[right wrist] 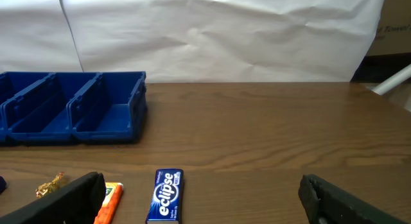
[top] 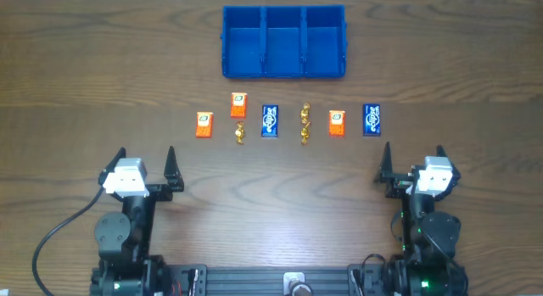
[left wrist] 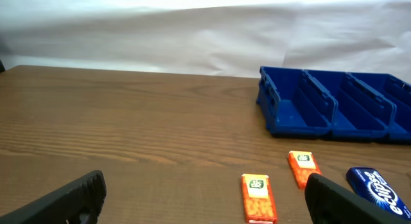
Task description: Sort Candies Into Trays
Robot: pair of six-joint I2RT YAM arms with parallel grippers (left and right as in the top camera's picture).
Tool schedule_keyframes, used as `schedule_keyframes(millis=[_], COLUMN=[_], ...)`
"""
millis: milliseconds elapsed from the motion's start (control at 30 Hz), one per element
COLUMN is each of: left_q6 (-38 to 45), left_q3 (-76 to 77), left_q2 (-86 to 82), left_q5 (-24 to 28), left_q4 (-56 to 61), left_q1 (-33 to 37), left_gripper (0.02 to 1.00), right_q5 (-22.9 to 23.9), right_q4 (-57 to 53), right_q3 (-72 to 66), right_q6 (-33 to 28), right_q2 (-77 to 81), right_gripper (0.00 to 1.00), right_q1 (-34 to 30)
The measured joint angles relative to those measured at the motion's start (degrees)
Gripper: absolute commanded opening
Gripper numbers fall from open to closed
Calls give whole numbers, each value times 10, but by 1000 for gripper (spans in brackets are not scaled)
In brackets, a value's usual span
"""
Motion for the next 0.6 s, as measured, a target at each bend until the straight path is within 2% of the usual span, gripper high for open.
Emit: schedule_keyframes(millis=[33,100,233,367,600], left_q6=[0,0,0,0,0], left_q3=[0,0,0,0,0], left_q2=[0,0,0,0,0], left_q5=[0,0,0,0,0], left_q4=[0,0,0,0,0], left_q1=[0,0,0,0,0], left_gripper=[998,998,996,998,998], right_q5=[0,67,134,158,172], right_q4=[0,11,14,16,16], right_q3=[0,-1,-1,-1,-1], right_q6=[0,-47,-97,-115,-125], right_q2=[0,0,0,0,0], right_gripper=[998,998,998,998,998], right_q1=[0,2,2,2,2])
